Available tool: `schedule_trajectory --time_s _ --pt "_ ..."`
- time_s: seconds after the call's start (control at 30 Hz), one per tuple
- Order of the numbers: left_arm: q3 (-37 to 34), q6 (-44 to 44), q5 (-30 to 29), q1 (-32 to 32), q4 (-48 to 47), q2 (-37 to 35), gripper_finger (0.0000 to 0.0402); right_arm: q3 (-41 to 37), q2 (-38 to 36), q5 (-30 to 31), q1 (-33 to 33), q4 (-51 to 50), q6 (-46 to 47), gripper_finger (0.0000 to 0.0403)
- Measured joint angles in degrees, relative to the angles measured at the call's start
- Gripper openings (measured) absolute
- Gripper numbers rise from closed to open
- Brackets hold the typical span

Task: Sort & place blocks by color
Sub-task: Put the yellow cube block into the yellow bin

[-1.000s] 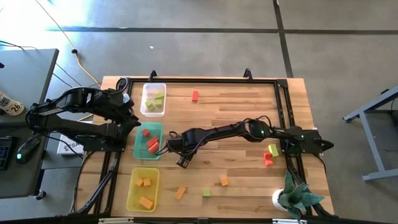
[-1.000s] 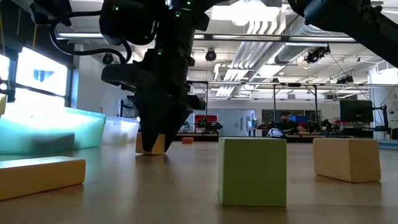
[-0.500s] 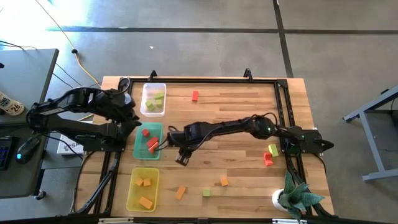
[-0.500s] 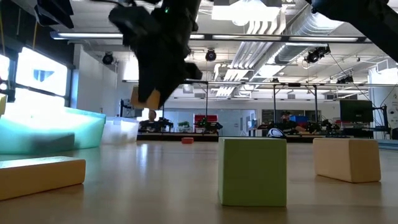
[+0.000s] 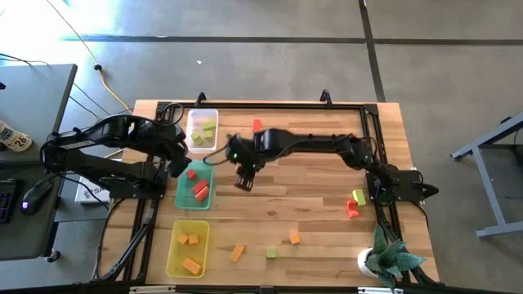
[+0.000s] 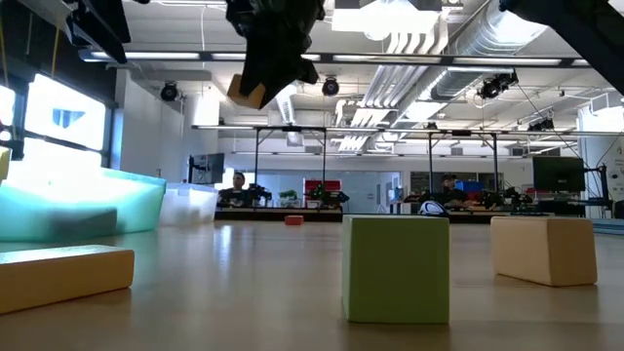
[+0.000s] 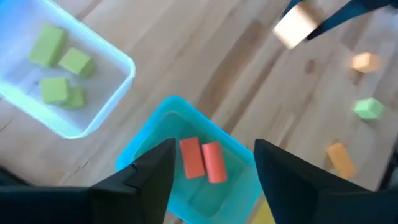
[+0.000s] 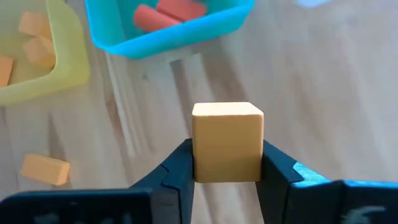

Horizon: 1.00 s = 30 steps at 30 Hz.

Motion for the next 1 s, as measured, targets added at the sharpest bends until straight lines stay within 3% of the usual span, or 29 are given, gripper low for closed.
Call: schedule_trajectory --time_s 0.13,0.3,0.53,0.7,1.0 --pt "0.00 -0.20 -2.33 0.83 -0.02 1.49 0.0223 0.00 -2.29 -0.17 -2.61 -0.64 -4.38 0.0101" --pt "0.00 2.33 -1.12 1.83 0.48 2.78 0.0224 0.00 -4.05 -0.73 -5.54 -1.61 -10.52 0.0101" --pt "0.00 2.51 -1.13 1.81 6.90 3.77 0.0224 0.00 -5.37 -7.25 -9.25 -2.48 -18.57 0.0101" --pt "0.00 5.06 -1.22 1.81 13.70 3.81 0.0224 -0.01 -5.57 -13.30 -11.77 -2.96 -23.51 0.0101" --pt "0.00 8.56 -0.76 1.66 24.86 3.81 0.0223 0.00 -5.57 -29.91 -15.13 -2.36 -32.05 0.0101"
